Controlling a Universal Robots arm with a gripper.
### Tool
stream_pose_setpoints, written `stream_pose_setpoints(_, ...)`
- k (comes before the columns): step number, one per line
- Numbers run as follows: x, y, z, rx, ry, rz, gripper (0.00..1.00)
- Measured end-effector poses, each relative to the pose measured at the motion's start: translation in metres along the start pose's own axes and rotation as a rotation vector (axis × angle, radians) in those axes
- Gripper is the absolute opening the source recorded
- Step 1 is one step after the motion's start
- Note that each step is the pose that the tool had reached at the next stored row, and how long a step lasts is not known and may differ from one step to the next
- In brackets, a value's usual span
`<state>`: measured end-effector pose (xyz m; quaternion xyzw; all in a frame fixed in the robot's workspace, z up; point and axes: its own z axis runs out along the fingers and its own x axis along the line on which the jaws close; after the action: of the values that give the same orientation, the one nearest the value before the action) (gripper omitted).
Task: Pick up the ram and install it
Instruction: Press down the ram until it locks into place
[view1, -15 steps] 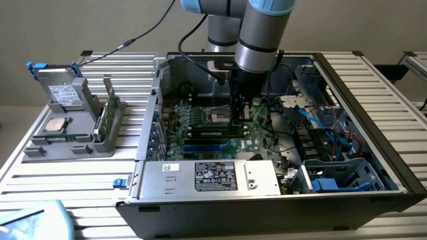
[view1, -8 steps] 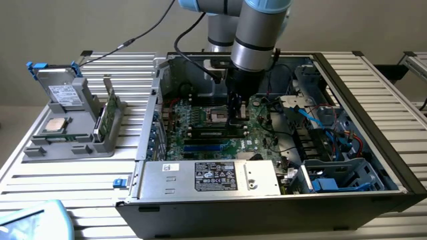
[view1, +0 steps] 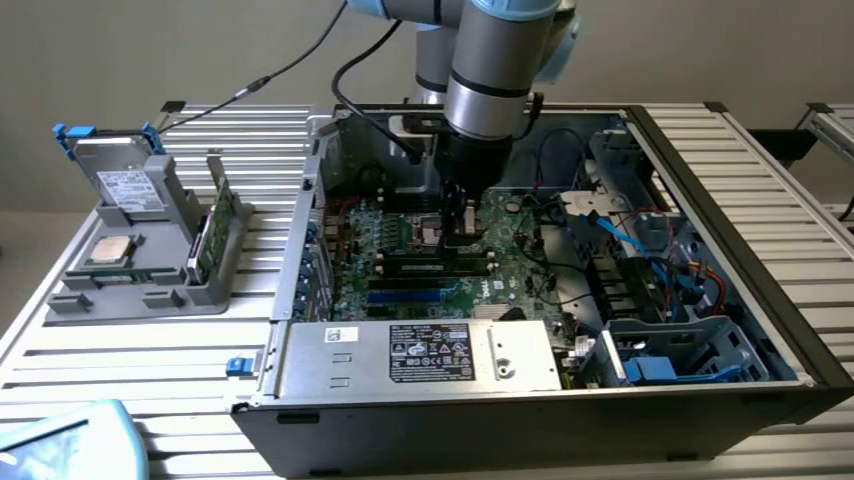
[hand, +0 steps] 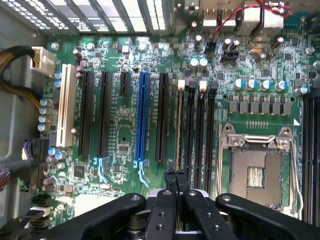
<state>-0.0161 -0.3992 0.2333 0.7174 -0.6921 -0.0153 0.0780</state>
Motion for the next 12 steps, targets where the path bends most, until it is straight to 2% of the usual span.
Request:
stream_pose_setpoints(9, -0.001, 0.0212, 0.0016, 0.0, -0.0001, 0.0, 0.1)
stream_pose_setpoints(12, -0.001, 0.0232, 0.0023, 0.0006, 0.0001, 0.0, 0.1)
